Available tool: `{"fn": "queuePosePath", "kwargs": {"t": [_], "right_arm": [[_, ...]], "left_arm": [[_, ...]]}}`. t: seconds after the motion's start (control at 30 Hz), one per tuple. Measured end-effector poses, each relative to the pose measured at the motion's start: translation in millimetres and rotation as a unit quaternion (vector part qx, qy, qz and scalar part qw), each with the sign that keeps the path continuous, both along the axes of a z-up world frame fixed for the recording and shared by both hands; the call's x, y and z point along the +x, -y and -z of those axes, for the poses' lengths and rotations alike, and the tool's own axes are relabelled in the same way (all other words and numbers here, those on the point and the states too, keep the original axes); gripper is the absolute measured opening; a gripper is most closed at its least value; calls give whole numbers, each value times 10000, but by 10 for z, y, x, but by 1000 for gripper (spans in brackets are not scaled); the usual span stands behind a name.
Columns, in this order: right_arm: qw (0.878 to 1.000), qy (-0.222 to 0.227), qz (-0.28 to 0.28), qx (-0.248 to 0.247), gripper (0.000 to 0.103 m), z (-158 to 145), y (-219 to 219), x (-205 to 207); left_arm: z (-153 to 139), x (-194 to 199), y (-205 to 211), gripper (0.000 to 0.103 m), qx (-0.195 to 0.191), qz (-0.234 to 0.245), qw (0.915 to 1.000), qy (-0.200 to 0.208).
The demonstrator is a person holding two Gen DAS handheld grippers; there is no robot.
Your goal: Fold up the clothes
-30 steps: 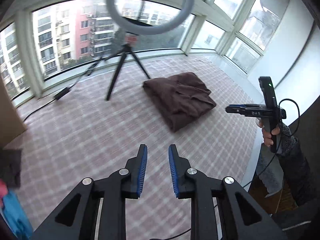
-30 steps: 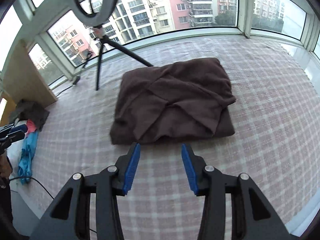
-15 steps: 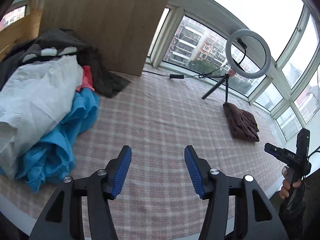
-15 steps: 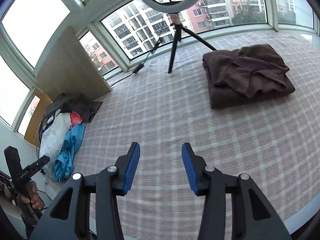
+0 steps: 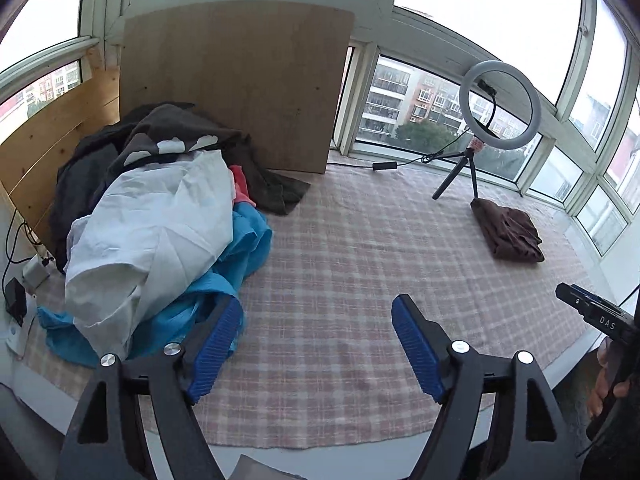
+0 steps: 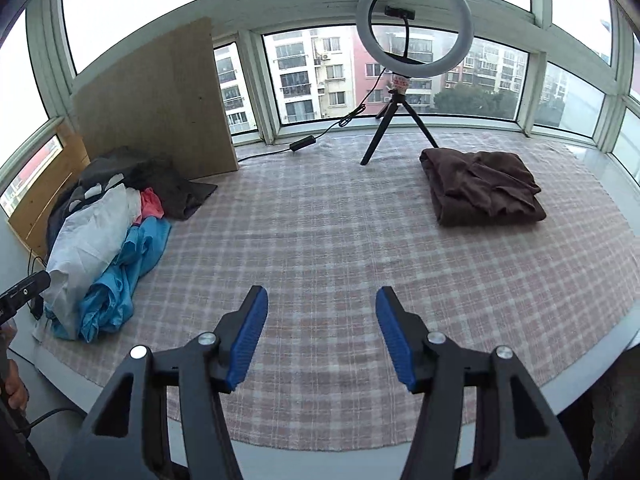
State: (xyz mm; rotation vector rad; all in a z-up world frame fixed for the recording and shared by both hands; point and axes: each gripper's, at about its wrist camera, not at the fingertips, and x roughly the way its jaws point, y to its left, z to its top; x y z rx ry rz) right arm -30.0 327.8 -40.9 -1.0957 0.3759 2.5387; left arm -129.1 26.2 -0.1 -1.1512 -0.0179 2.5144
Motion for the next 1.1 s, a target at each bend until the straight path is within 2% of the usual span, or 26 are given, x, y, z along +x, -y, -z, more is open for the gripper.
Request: {"fn": "queuePosePath", "kwargs": {"t": [0.27,0.43,0.6,0.83,0.93,1.1], "right_arm": [[9993,-114,223,274,56,-141,237,440],[9984,-195,213,490,56,-196,327,835],[9978,-264,266,542,56,-210,373,1323],[9963,-342,523,591,56,-221,359,1914],[9955,-386,576,651,56,-241,385,2074],[9943,-439,603,758,56,-265,436,2227]], "left_arm": [[-142,461,150,76,61,-167,9997,-161],[-212,892,12,77,75,-122,9996,-234],[-294,1382,-330,76,47,464,9981,-392],[-383,1867,-745,77,304,1188,9918,-366],[-407,2030,-875,77,297,1403,9889,-400],[-468,2219,-953,77,300,1494,9870,-502]]}}
